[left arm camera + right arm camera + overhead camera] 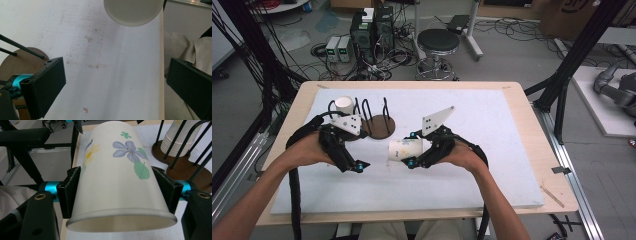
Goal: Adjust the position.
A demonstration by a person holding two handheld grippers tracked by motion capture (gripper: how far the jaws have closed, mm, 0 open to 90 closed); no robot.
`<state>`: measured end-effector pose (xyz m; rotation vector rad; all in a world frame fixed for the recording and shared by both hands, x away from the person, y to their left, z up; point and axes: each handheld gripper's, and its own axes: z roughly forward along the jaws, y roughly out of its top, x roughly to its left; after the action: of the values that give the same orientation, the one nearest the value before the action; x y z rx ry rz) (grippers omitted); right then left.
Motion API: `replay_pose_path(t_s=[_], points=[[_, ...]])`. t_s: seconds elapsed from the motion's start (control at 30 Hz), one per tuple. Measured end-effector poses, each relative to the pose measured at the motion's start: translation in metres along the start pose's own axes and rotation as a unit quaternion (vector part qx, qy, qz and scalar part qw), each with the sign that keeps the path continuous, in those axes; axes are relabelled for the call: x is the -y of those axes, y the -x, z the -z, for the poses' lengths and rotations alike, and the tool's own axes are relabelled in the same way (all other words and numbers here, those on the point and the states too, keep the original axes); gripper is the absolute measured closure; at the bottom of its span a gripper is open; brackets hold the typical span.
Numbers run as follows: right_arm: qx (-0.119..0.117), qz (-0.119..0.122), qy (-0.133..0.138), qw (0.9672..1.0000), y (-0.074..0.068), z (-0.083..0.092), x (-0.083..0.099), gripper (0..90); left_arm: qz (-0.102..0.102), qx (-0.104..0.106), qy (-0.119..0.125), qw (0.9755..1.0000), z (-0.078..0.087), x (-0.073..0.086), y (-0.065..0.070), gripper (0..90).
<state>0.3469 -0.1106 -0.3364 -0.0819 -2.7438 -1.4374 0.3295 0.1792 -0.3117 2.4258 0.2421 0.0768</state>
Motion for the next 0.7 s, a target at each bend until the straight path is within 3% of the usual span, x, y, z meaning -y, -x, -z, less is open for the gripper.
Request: replay_pose_path(t_s=[0.7], points=[[-0.003,0.013,-0.045,0.9989,-0.002,-0.011,-0.009,30.6,-0.013,0.019,-0.010,0.9997,-0.018,-0.019,0.003,2.4]])
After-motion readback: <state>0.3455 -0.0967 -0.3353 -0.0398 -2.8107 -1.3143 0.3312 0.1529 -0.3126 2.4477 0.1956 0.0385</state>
